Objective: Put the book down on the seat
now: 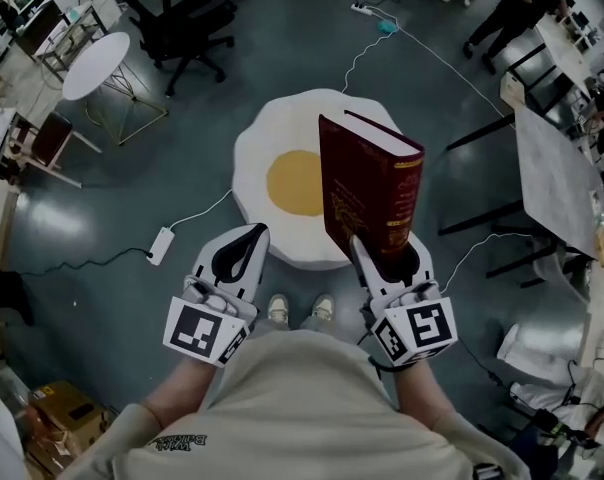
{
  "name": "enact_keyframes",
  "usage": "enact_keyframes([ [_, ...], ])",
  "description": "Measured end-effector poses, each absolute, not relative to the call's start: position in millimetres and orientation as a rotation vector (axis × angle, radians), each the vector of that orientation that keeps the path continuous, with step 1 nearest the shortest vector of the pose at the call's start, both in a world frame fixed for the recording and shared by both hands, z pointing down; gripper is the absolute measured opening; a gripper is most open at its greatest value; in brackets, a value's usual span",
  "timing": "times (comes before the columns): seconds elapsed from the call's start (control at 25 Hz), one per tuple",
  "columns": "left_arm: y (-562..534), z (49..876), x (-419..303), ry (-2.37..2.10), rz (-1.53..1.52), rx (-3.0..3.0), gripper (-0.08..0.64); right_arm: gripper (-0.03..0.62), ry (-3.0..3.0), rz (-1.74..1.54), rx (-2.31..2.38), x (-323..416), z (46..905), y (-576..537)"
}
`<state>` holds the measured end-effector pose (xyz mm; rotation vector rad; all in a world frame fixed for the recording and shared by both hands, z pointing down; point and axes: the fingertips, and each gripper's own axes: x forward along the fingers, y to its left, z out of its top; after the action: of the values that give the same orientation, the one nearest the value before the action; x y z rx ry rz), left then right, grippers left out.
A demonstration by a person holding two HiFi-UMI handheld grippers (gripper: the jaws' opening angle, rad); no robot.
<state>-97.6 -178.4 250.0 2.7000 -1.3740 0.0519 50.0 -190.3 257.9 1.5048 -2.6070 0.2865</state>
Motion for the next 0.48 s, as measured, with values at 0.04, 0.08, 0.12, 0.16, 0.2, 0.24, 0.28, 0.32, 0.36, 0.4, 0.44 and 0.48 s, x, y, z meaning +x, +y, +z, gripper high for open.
enact_keyframes([
  [0.04,-178.9,250.2,-96.8,-1.377,0.053,2.698,0.005,0.209,-2.609,0.289,1.501,50.5,258.7,-191.0],
  [0.08,-179.8,250.7,-96.2,-1.380,0.053,2.696,0.005,0.209,-2.610,0.291,1.498,50.9,259.7,-192.1],
  [0.12,-180.8,251.4,-95.7,-1.383,0.054,2.694,0.005,0.209,-2.611,0.293,1.495,51.4,260.6,-193.2],
  [0.16,-181.6,252.2,-95.3,-1.384,0.056,2.692,0.005,0.209,-2.612,0.295,1.492,51.7,261.6,-194.1],
  [0.2,-182.2,253.1,-95.0,-1.386,0.060,2.689,0.005,0.209,-2.612,0.296,1.489,51.9,262.7,-194.6],
  [0.24,-182.8,254.2,-95.2,-1.389,0.063,2.687,0.005,0.209,-2.611,0.297,1.486,51.9,264.2,-194.9],
  [0.28,-183.8,255.7,-96.0,-1.394,0.065,2.685,0.005,0.209,-2.611,0.299,1.485,52.1,266.5,-195.4],
  [0.32,-185.6,257.8,-97.1,-1.401,0.065,2.682,0.005,0.209,-2.611,0.308,1.487,52.6,269.4,-196.5],
  [0.36,-188.1,260.4,-98.1,-1.407,0.066,2.680,0.005,0.209,-2.613,0.330,1.491,53.7,272.7,-198.3],
  [0.4,-191.4,263.3,-98.6,-1.413,0.069,2.679,0.005,0.209,-2.618,0.365,1.497,55.3,276.1,-201.2],
  [0.44,-195.2,266.2,-98.3,-1.416,0.074,2.679,0.005,0.209,-2.624,0.407,1.501,57.1,279.1,-204.9],
  [0.48,-198.8,268.8,-97.5,-1.416,0.081,2.682,0.005,0.209,-2.630,0.443,1.506,58.8,281.6,-209.1],
])
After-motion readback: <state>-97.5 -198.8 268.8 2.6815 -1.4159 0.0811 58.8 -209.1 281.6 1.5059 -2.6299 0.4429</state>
